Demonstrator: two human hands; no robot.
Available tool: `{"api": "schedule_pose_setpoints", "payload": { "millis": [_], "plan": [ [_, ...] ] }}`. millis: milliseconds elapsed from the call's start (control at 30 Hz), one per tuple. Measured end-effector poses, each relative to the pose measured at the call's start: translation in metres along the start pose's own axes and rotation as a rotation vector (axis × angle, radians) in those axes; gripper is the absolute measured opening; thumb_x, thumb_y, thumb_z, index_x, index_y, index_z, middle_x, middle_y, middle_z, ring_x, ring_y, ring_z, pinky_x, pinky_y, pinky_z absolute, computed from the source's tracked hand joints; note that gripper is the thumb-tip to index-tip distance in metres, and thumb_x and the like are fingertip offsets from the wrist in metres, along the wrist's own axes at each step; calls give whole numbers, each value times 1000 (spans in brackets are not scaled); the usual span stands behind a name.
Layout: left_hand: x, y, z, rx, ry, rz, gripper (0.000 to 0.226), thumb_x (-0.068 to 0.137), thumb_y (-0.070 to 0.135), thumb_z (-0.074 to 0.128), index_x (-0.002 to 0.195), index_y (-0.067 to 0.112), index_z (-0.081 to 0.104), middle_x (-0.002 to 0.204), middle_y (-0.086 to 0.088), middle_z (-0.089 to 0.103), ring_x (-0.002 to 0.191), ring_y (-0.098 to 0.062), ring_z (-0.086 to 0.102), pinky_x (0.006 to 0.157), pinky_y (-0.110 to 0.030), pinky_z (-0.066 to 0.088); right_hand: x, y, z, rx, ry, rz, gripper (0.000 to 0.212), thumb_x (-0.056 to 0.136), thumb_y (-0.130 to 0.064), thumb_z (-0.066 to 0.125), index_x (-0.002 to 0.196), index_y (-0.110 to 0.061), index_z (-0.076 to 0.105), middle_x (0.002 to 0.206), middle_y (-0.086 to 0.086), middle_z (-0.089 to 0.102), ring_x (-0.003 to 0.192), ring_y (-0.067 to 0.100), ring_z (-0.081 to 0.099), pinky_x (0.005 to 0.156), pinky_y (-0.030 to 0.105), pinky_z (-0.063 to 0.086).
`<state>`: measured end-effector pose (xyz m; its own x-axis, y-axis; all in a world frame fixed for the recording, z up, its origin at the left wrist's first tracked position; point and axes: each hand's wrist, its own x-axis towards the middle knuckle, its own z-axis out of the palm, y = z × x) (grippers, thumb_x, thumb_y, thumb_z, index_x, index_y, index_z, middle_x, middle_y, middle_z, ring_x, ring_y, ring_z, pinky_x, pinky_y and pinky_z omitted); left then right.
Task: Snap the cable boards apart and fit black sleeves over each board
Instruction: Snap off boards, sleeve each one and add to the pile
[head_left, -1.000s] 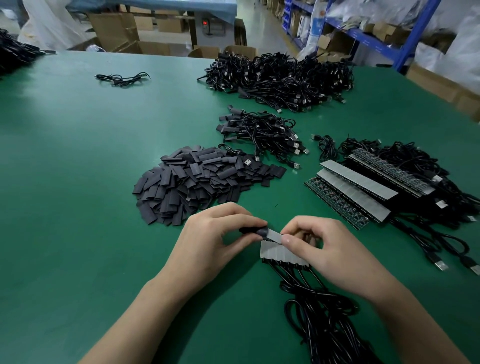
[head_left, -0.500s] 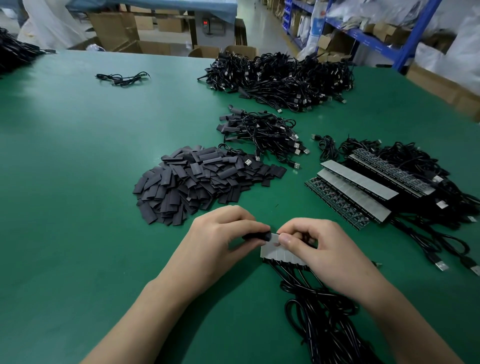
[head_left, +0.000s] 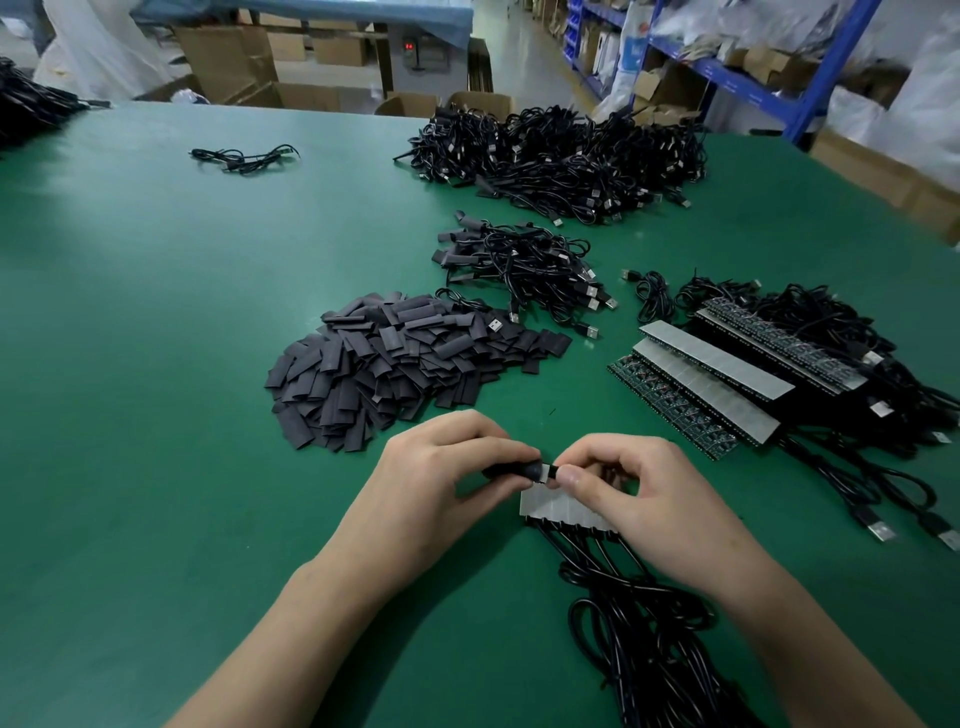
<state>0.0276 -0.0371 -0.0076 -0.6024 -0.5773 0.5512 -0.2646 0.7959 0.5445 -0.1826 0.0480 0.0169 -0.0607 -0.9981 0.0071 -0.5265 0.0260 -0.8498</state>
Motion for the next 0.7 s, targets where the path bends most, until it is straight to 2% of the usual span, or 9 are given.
{"api": "schedule_pose_setpoints", "payload": {
  "millis": [233, 333, 400, 500, 700],
  "plan": [
    [1, 1, -2, 8, -20, 18, 19, 91, 26, 77, 108, 19, 81, 98, 7, 70, 87, -7, 67, 77, -31, 57, 1, 4, 0, -2, -25, 0, 20, 98, -26, 68, 83, -36, 77, 64, -11, 56, 60, 6, 46, 61, 31, 39],
    [1, 1, -3, 18, -32, 40, 19, 92, 25, 76, 109, 18, 80, 99, 7, 70, 89, -8, 67, 77, -31, 56, 0, 5, 0, 24, -59, -4, 17, 97, -34, 65, 84, -36, 77, 64, -8, 53, 61, 8, 45, 61, 35, 38],
    [1, 1, -3, 24, -41, 60, 18, 94, 25, 75, 110, 18, 80, 99, 6, 70, 89, -9, 67, 77, -31, 56, 1, 4, 0, 64, -79, 3, 19, 92, -43, 61, 86, -35, 77, 67, 5, 57, 63, 12, 45, 62, 36, 36],
    [1, 2, -3, 37, -52, 74, 19, 95, 27, 74, 111, 17, 79, 99, 6, 69, 90, -10, 66, 77, -31, 55, 2, 3, 1, 123, -94, 13, 20, 90, -44, 61, 87, -32, 77, 78, 22, 59, 65, 18, 45, 64, 37, 35],
    [1, 2, -2, 68, -54, 54, 17, 93, 25, 77, 108, 17, 80, 98, 7, 70, 88, -10, 67, 77, -31, 56, 0, 2, 2, 45, -50, -25, 16, 94, -37, 64, 82, -32, 74, 73, 15, 57, 62, 12, 45, 62, 35, 36]
  ]
}}
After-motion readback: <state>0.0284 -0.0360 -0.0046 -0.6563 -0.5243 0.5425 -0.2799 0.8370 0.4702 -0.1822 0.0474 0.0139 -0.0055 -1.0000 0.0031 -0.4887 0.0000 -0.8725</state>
